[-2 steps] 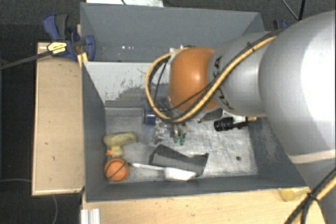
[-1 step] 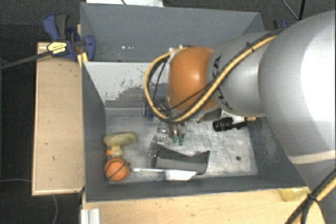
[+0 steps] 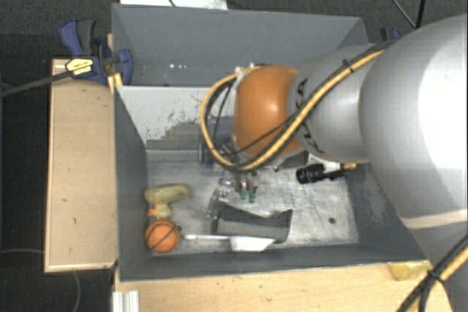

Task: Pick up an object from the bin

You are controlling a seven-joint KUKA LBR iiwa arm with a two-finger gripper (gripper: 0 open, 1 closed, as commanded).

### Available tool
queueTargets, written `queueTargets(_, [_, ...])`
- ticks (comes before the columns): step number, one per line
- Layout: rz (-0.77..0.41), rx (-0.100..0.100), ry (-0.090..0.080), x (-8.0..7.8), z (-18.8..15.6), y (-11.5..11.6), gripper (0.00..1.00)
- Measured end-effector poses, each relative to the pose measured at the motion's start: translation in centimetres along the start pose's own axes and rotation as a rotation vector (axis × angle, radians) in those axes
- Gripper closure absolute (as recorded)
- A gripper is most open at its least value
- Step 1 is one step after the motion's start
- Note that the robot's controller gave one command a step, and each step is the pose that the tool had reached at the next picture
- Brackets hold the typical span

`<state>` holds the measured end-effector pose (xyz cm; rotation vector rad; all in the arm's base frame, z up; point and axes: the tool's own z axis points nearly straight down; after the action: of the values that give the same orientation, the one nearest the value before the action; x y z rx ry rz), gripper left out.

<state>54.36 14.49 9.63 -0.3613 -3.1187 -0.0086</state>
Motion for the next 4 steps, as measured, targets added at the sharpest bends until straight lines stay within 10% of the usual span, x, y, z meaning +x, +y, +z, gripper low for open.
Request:
queueTargets(2, [-0.030,0.005,-0.001,0.6,2.0,5.4,0.00])
queueTargets(3, [0.048,0.002,-0.008,2.4,2.4,8.6,1.00])
queueTargets(4, [0.048,0.002,-0.008,2.4,2.4,8.6,1.00])
